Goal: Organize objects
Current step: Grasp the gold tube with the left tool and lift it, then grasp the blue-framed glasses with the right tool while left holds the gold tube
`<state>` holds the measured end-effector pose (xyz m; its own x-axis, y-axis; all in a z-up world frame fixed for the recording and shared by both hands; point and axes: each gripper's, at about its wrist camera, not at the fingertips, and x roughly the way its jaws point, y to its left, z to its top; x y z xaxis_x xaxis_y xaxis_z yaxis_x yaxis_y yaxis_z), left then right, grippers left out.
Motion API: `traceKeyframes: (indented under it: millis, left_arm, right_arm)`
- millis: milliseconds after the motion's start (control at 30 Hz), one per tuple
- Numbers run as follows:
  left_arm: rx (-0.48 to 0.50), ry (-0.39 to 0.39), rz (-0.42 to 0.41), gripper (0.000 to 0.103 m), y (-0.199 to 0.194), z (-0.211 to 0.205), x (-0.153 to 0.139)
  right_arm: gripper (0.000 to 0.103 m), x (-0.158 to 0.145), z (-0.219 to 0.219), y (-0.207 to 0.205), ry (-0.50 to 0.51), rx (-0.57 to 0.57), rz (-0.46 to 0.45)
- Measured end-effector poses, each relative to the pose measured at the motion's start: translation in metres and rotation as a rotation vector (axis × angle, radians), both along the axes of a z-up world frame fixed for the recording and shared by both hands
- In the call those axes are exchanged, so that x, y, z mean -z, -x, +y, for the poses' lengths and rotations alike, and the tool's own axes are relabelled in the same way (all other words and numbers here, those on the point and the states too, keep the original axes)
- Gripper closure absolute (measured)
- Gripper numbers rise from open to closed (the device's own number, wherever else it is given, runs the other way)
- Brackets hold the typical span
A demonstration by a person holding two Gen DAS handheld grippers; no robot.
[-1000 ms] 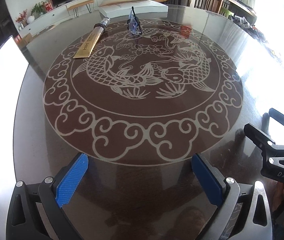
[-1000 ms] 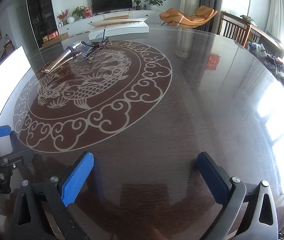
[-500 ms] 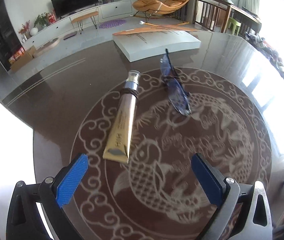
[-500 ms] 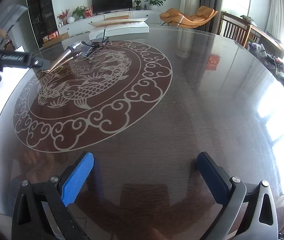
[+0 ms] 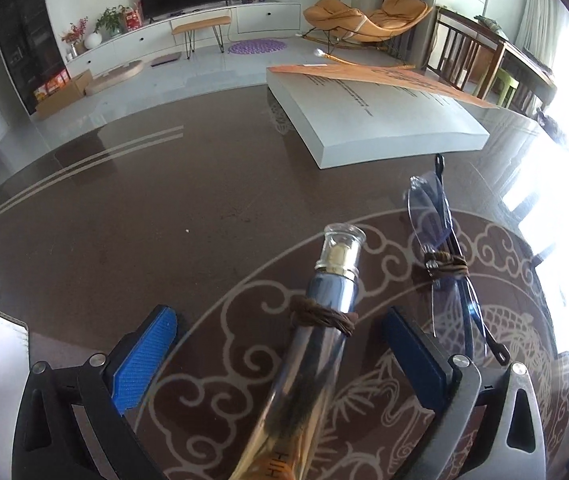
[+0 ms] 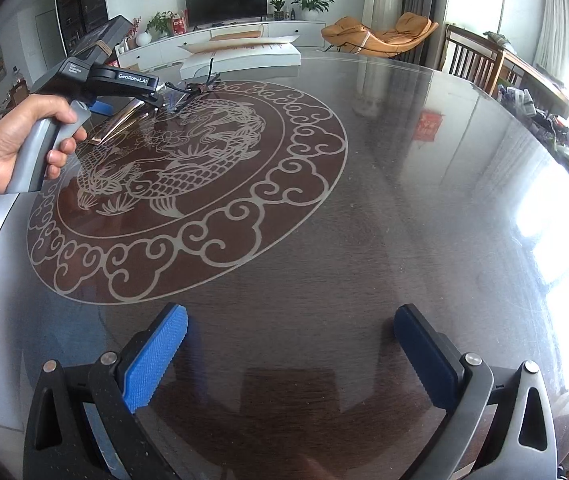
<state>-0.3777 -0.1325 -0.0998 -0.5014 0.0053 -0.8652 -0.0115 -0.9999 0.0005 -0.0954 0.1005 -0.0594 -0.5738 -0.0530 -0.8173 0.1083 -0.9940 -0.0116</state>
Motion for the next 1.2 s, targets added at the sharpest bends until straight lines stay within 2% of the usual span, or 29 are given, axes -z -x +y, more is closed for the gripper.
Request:
traceKeyframes:
  millis: [233,267,300,333,400,467,567,700,900,1033,1067,1133,1167,1200]
  left_arm:
    - [0.008,0.007,-0.021,0.0,0.003,-0.001,-0.002]
    - [-0.002,0.007,-0.001,0.011,0.0,-0.001,-0.004]
    - [-0.012,0.007,0.024,0.028,-0.004,-0.002,-0.006]
    - [-0.021,0.004,0.041,0.036,-0.008,-0.002,-0.007]
    - [-0.036,0.007,0.064,0.067,-0.016,-0.002,-0.009]
    - [-0.054,0.011,0.07,0.077,-0.026,-0.001,-0.01]
    - [-0.09,0.017,0.076,0.077,-0.046,0.001,-0.01]
    - [-0.113,0.023,0.085,0.077,-0.092,0.012,-0.009]
    - [-0.073,0.039,0.078,0.077,-0.172,0.032,-0.009]
    - [-0.051,0.048,0.076,0.076,-0.208,0.039,-0.01]
    - [-0.049,0.057,0.078,0.072,-0.213,0.039,-0.01]
    - [-0.068,0.1,0.087,0.047,-0.22,0.037,-0.01]
    - [-0.082,0.117,0.089,0.025,-0.221,0.034,-0.008]
    - [-0.098,0.119,0.089,0.01,-0.222,0.029,-0.006]
  right_arm:
    - [0.0,0.0,0.0,0.001,0.0,-0.001,0.0]
    - [0.0,0.0,0.0,0.001,0.0,-0.001,0.0]
    - [0.0,0.0,0.0,0.001,0.0,-0.001,0.0]
    - [0.0,0.0,0.0,0.001,0.0,-0.001,0.0]
    - [0.0,0.0,-0.001,0.001,0.0,-0.001,0.0]
    - [0.0,0.0,-0.001,0.001,0.0,-0.001,0.0]
    - [0.0,0.0,0.0,0.001,0.001,-0.002,0.0]
    - [0.0,0.0,-0.001,0.001,0.001,-0.002,0.0]
    - [0.0,0.0,-0.004,0.0,0.001,-0.013,0.001]
    - [0.0,0.001,-0.004,0.001,0.001,-0.013,0.002]
    - [0.0,0.001,-0.004,0.001,0.001,-0.013,0.002]
    - [0.0,0.001,-0.004,0.001,0.001,-0.013,0.002]
    - [0.0,0.001,-0.004,0.001,0.001,-0.013,0.001]
    - [0.0,0.001,-0.004,0.001,0.001,-0.013,0.002]
